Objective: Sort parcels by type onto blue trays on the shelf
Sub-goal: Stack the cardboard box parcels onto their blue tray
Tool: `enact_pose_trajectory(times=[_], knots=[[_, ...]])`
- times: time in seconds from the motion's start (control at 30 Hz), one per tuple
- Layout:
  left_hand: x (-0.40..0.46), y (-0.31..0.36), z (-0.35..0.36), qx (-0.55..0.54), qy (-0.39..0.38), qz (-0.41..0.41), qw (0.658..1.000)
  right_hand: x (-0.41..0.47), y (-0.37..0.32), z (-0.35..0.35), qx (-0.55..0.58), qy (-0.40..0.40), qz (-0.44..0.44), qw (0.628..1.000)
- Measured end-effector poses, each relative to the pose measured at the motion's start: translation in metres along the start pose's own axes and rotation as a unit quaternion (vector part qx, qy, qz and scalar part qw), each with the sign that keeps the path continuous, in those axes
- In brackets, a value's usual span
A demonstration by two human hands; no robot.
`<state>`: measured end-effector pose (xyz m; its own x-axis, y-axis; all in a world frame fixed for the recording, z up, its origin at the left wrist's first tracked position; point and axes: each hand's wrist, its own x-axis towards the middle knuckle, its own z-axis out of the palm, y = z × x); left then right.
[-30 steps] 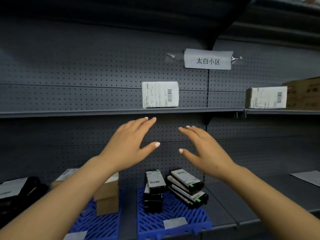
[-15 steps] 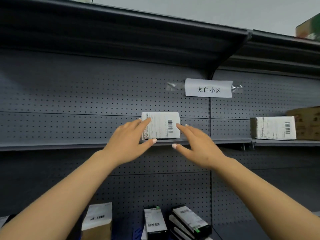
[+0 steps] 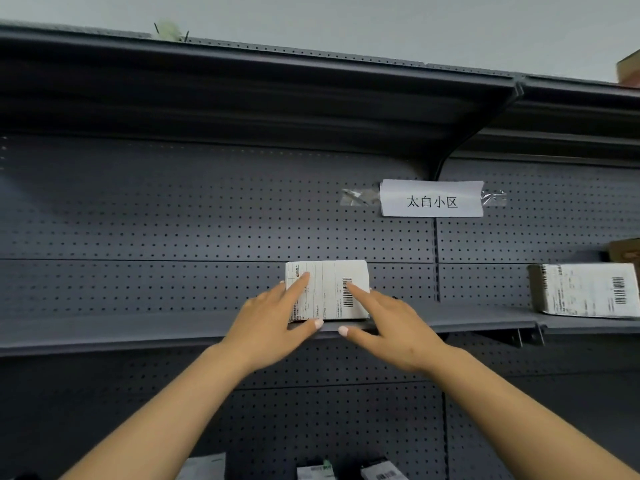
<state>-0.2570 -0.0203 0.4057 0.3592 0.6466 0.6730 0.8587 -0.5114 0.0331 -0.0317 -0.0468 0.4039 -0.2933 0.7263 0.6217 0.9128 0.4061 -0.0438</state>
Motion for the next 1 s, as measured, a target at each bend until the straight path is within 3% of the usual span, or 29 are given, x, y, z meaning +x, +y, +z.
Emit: enact_pose_trajectory(times=[0.2, 0.57, 0.83, 1.0], knots=[[-0.005, 0.002, 0.004, -0.049, 0.049, -0.001, 0.998, -0.011, -0.008, -0.001, 0.04, 0.051, -0.017, 0.998], [-0.05, 0.033, -0.007, -0.097, 0.184, 0.077, 0.975, -0.071, -0.025, -0.023, 0.055, 0.155, -0.044, 0.985], [-0.122, 0.065, 0.01, -0.121, 0.222, 0.117, 0.96, -0.158, -0.034, -0.007, 0.068, 0.166, -0.056, 0.982], [-0.173, 0.085, 0.034, -0.152, 0.221, 0.084, 0.96, -0.212, -0.038, 0.02, 0.092, 0.132, -0.056, 0.985]])
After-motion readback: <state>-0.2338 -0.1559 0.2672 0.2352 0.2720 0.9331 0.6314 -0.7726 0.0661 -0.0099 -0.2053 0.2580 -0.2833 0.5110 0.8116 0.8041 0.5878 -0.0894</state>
